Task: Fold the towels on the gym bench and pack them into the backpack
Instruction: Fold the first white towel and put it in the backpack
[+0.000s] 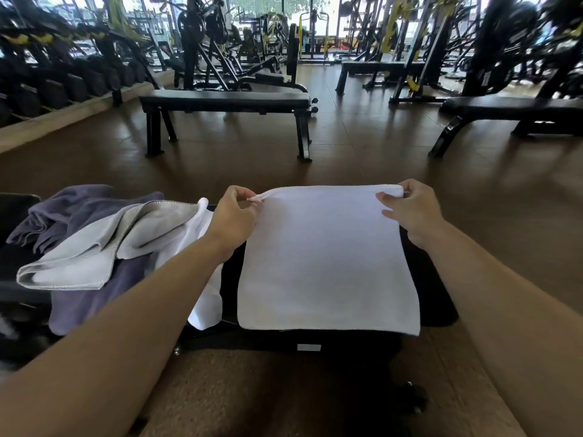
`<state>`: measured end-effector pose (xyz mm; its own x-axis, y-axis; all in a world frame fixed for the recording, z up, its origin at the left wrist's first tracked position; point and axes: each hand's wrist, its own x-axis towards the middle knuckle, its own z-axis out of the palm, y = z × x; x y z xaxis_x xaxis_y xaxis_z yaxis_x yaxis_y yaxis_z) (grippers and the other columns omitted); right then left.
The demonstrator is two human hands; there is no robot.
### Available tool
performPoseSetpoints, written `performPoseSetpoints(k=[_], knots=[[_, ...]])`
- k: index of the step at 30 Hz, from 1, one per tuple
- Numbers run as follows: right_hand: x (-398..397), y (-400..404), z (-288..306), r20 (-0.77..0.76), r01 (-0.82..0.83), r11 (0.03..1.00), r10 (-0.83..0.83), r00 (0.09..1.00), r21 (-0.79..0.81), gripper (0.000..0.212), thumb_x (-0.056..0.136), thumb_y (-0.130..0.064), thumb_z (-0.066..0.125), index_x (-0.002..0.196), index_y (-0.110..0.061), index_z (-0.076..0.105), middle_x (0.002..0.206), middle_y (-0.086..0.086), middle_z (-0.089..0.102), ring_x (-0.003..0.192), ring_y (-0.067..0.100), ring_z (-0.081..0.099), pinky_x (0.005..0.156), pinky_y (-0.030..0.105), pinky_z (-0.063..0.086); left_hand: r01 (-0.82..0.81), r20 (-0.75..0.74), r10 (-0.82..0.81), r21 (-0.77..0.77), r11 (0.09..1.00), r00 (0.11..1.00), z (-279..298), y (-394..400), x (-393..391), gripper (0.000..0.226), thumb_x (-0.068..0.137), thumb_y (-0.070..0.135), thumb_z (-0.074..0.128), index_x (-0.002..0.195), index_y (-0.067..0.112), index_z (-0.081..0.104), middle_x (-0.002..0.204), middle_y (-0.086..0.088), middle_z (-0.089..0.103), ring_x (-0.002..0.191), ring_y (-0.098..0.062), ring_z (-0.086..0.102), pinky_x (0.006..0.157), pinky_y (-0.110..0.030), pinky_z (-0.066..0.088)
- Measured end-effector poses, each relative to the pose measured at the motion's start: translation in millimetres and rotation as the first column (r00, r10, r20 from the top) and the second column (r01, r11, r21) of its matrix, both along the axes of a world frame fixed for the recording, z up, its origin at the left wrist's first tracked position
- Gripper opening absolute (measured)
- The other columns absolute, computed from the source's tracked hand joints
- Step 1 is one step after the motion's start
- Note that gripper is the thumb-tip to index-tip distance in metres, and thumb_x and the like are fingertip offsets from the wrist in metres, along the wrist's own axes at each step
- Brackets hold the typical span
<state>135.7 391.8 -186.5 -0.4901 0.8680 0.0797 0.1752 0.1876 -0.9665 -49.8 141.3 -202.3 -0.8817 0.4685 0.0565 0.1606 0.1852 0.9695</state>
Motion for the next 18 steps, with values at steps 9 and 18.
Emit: performPoseSetpoints(k=[9,18], knots=[[1.0,-2.6,-0.9,-0.034,-0.062,0.994,0.065,0.997,0.085,0.021,0.086,-0.016,0.077,0.079,-0.019,0.058,0.075,0.002,0.058,0.066,0.015,0.049,0.061,0.031,0.04,0.001,0.095,-0.015,0.148,0.989,0.995,7.0,-3.7,7.1,0.013,0.095,0.018,0.068,0.1,0.022,0.057,0.099,0.006,0.063,0.094,-0.012,0.06,0.099,-0.05,0.053],[19.7,-10.8,9.0,0.011,-0.134,0.979,0.133,0.991,0.151,0.023,0.09,-0.017,0.075,0.08,-0.015,0.054,0.076,0.002,0.057,0.064,0.014,0.05,0.057,0.027,0.045,0.02,0.139,-0.048,0.198,0.98,0.989,14.9,-21.3,11.3,0.01,0.093,0.019,0.073,0.09,0.019,0.063,0.107,-0.008,0.073,0.107,-0.021,0.071,0.09,-0.04,0.059]])
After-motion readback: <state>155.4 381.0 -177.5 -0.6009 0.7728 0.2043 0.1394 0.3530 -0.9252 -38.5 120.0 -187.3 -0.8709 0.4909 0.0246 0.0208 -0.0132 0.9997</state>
